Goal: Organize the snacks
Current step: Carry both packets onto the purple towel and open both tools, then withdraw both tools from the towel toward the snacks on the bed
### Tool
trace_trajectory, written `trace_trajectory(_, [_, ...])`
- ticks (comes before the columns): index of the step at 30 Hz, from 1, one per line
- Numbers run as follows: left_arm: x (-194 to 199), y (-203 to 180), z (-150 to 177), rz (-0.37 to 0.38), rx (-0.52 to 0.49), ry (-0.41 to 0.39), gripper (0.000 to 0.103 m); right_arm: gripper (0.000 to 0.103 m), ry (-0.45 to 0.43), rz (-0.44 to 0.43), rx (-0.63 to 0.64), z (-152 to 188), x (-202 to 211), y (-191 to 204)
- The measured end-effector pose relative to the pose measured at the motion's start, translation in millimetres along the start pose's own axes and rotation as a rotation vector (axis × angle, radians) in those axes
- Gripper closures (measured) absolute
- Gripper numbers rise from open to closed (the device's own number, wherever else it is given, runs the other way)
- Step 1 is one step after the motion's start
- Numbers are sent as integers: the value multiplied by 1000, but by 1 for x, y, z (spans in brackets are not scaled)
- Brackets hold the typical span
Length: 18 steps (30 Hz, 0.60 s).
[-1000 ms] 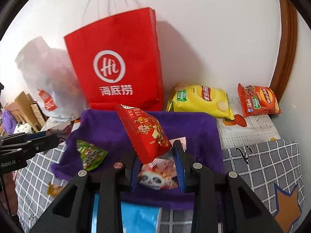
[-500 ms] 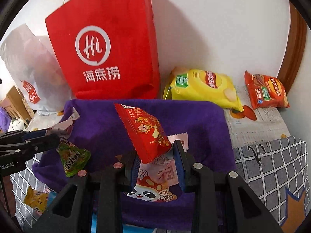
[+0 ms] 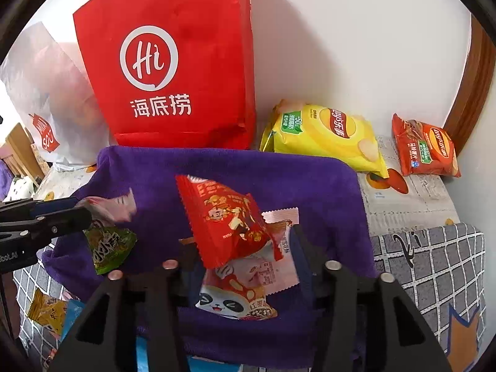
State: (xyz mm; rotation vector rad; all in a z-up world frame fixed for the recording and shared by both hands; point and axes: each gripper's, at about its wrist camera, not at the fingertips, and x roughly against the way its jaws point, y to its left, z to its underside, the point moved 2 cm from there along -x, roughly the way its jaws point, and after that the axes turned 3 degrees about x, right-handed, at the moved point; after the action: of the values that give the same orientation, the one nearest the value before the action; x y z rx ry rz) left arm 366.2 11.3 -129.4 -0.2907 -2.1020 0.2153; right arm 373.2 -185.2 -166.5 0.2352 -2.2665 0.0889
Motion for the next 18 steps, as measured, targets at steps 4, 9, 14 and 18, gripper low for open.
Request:
trace_trajectory(4, [7,-2,-1,12,7,-11,42,36,-7,1,-5,-3,8,1])
trace_trajectory(9, [18,-10,0,-7,-21,-29,31,30,-22,7,-3,-3,21,4])
trace_trajectory(14, [32,-13,3,-11,-28,-44,31,28,-31,4,-6,0,37,6])
trace_trajectory(18, [47,-16,8,-18,-26,-58,31,28,-46,5,-21,4,53,5])
